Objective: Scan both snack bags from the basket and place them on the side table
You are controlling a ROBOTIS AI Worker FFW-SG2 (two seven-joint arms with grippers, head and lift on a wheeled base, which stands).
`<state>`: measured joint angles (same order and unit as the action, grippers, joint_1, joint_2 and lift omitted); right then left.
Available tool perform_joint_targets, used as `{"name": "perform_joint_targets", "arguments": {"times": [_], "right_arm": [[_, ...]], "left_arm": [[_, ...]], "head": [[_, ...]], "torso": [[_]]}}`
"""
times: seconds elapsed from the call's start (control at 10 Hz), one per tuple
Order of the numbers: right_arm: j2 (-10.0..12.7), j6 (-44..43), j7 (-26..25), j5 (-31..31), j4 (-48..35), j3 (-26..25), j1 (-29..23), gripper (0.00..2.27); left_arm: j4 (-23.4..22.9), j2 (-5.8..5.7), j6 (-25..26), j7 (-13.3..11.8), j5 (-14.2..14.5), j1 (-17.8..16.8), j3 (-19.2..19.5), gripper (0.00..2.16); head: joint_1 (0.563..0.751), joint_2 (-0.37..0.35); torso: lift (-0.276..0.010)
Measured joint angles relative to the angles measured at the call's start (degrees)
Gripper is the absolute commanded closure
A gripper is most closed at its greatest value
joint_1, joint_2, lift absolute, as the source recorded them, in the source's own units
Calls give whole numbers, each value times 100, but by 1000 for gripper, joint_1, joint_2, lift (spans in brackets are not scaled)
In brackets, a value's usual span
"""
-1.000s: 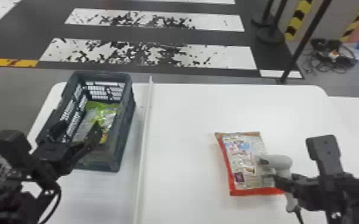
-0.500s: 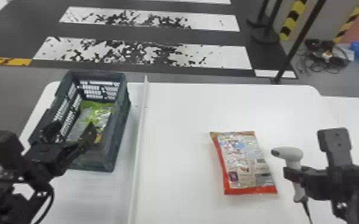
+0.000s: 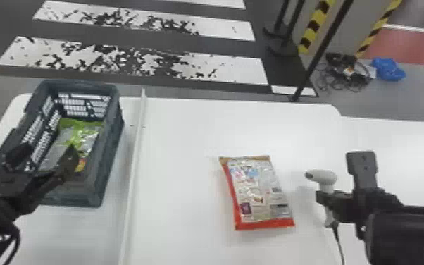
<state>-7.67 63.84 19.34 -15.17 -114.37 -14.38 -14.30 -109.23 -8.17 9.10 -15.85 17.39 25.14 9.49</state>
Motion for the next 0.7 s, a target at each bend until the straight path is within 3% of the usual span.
{"name": "perform_joint_targets", "arguments": {"times": [0.5, 0.6, 0.7], "right_arm": [[-57, -235, -12, -37, 627, -15, 246, 2233], [-64, -234, -17, -46, 649, -3, 257, 2013], [-65, -238, -55, -40, 663, 7, 261, 1501]], "left_arm": [[-9, -9, 0, 3, 10, -14, 0, 103], [-4, -9, 0, 2, 10, -18, 0, 103], [-2, -9, 0, 2, 10, -18, 0, 103]], "head": [[695, -189], [695, -189], [695, -189]], "torso": [[-75], [-75], [-75]]}}
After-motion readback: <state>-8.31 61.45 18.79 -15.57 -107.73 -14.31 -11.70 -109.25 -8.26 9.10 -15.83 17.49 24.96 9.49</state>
